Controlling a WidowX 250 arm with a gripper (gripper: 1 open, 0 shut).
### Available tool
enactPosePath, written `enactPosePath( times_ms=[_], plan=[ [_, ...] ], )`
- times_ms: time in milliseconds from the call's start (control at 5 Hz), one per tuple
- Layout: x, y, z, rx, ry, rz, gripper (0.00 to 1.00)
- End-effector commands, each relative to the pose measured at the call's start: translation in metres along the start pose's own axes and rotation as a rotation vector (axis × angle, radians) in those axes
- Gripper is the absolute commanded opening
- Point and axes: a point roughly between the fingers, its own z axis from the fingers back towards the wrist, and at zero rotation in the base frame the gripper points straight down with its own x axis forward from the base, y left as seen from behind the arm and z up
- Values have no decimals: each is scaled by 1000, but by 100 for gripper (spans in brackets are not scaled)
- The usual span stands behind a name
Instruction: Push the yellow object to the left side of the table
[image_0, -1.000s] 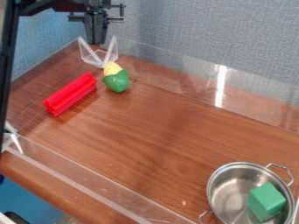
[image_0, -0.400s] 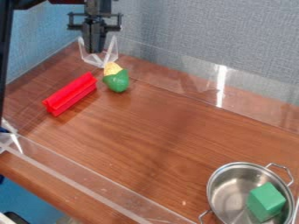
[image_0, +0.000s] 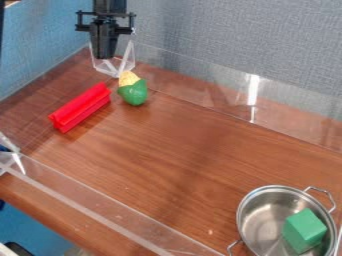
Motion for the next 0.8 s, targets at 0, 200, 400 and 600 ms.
enactPosePath(
  times_ms=[0,200,400,600],
  plan=[
    [-8,-1,32,29,-102,6,0],
    [-10,-1,34,46,-94,-66,0],
    [-13,-2,37,63,-85,-138,0],
    [-15,-8,33,58,-84,-148,0]
  ],
)
